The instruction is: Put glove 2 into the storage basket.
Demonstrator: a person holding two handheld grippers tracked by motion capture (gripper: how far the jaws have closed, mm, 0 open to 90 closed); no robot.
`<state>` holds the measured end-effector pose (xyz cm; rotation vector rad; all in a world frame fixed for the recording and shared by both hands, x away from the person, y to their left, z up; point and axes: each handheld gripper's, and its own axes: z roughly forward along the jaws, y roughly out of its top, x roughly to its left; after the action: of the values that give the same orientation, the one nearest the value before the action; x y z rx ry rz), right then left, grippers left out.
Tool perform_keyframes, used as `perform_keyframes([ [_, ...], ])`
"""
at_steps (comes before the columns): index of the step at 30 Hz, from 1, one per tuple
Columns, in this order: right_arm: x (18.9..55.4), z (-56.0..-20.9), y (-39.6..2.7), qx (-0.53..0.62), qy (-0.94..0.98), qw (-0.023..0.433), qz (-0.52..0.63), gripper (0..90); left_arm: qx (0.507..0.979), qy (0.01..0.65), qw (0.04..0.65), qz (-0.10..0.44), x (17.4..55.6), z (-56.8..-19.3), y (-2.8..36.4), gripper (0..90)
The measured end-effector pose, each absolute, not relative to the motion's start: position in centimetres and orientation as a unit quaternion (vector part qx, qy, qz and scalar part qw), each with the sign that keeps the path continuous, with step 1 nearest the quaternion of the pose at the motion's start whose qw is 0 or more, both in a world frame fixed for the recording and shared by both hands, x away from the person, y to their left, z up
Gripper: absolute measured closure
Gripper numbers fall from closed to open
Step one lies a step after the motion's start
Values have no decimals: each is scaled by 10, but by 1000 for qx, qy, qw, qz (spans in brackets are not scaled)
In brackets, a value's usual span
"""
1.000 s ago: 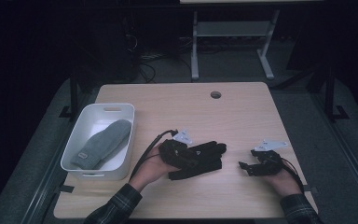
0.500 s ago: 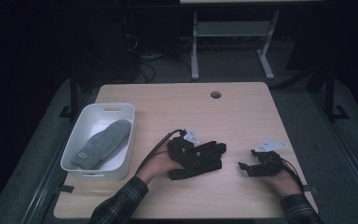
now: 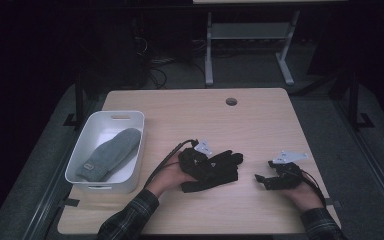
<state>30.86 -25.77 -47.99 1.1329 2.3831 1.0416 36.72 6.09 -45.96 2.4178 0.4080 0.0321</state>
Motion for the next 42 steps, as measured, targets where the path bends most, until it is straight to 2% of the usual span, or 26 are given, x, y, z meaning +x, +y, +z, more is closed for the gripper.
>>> perform_keyframes([
  [7,308,-480,-257,394,831,150,363,230,926,136,349,-38,366,-460,64,587],
  [10,308,-480,-257,393,831,150,364,230,926,141,348,-49,367,-460,65,652],
  [19,308,-481,-256,393,830,151,367,206,925,160,343,-46,364,-448,67,678],
  [26,308,-482,-255,391,831,150,366,178,923,179,341,-26,364,-421,81,677],
  [34,308,-482,-254,392,831,149,365,151,913,199,357,-3,368,-379,114,674],
  [42,308,-482,-254,392,831,149,365,150,898,238,369,17,373,-344,164,673],
])
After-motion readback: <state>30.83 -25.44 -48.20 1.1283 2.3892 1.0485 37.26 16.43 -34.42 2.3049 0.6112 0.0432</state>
